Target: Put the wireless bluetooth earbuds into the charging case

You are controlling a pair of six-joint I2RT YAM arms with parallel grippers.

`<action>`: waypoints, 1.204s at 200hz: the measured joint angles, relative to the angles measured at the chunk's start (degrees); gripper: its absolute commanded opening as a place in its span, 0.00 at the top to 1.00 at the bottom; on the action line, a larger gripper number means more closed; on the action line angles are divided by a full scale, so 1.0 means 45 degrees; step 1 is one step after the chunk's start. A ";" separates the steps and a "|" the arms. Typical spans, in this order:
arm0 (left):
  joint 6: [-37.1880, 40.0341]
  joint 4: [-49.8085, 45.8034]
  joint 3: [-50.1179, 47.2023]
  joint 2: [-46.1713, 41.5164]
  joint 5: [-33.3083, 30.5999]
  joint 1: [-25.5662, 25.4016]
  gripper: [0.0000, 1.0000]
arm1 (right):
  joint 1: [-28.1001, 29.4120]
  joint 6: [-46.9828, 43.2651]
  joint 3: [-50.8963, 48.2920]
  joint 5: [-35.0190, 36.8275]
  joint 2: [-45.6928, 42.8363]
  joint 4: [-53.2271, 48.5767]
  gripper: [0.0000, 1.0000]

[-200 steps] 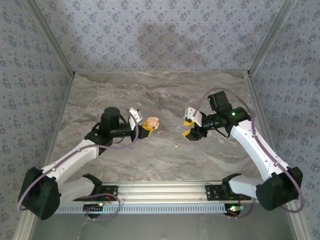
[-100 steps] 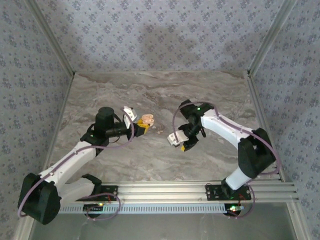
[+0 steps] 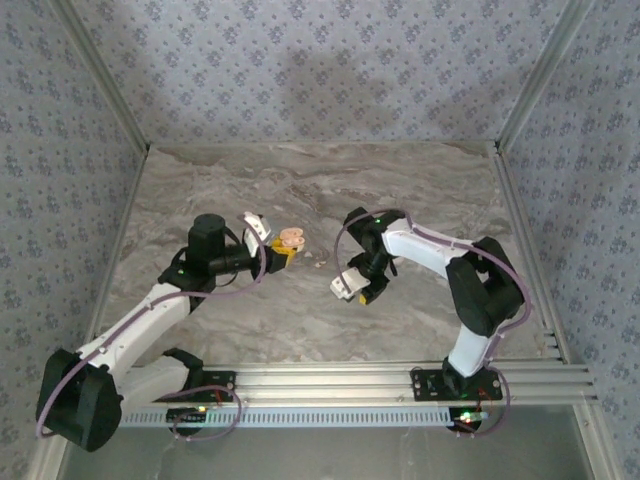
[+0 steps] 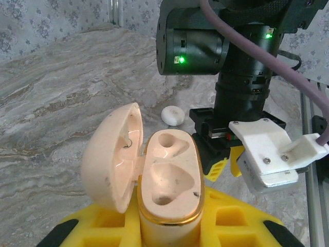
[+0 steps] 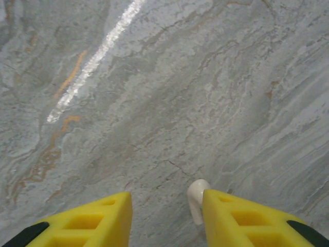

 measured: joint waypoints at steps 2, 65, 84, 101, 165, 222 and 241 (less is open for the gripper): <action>0.0000 0.0000 0.0000 0.0000 0.0005 0.0000 0.83 | 0.0000 0.0005 0.0005 0.0000 0.0024 0.0034 0.59; 0.0005 -0.0287 0.0000 -0.0015 0.0005 0.0151 0.83 | 0.0087 0.0146 0.0563 0.0282 0.0874 0.0665 0.62; 0.0010 -0.0345 0.0000 -0.0117 0.0005 0.0155 0.83 | 0.0102 0.0160 0.0714 0.0301 0.1069 0.0675 0.63; 0.0029 -0.0364 0.0000 -0.0180 0.0010 0.0155 0.83 | 0.0112 0.0194 0.0821 0.0311 0.1268 0.0651 0.63; 0.0034 -0.0559 0.0000 -0.0238 0.0010 0.0238 0.83 | 0.0117 0.0253 0.0840 0.0350 0.1632 0.0597 0.64; 0.0039 -0.0622 0.0000 -0.0238 0.0010 0.0238 0.83 | 0.0117 0.0461 0.0845 0.0466 0.1821 0.0607 0.67; 0.0039 -0.0646 0.0000 -0.0243 0.0010 0.0267 0.83 | 0.0112 0.0534 0.0845 0.0539 0.1914 0.0607 0.67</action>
